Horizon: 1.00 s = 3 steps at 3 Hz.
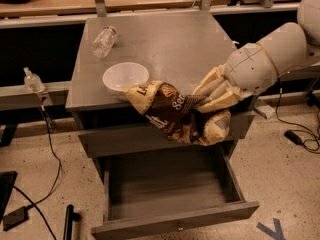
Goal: Place brown chip bag into middle drawer
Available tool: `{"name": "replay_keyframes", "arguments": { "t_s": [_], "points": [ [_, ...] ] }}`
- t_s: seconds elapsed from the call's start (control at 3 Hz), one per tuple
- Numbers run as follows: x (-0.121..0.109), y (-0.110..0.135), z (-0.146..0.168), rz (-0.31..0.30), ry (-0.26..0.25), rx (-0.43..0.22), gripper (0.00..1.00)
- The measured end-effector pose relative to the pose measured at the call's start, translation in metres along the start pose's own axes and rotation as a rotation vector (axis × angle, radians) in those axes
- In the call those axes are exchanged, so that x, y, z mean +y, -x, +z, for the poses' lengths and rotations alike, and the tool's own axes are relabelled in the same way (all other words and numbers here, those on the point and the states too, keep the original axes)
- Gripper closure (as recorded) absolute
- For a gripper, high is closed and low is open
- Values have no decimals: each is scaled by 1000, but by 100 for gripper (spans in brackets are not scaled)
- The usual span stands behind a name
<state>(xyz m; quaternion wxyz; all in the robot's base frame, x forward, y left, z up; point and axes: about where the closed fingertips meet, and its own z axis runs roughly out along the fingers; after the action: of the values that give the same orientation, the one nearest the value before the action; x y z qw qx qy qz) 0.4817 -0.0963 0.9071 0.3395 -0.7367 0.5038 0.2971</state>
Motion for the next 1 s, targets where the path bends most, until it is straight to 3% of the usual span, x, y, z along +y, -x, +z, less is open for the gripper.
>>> {"name": "replay_keyframes", "arguments": {
  "t_s": [0.33, 1.0],
  "points": [
    [2, -2, 2, -2, 4, -1, 100],
    [99, -99, 87, -61, 145, -106, 100]
  ]
}}
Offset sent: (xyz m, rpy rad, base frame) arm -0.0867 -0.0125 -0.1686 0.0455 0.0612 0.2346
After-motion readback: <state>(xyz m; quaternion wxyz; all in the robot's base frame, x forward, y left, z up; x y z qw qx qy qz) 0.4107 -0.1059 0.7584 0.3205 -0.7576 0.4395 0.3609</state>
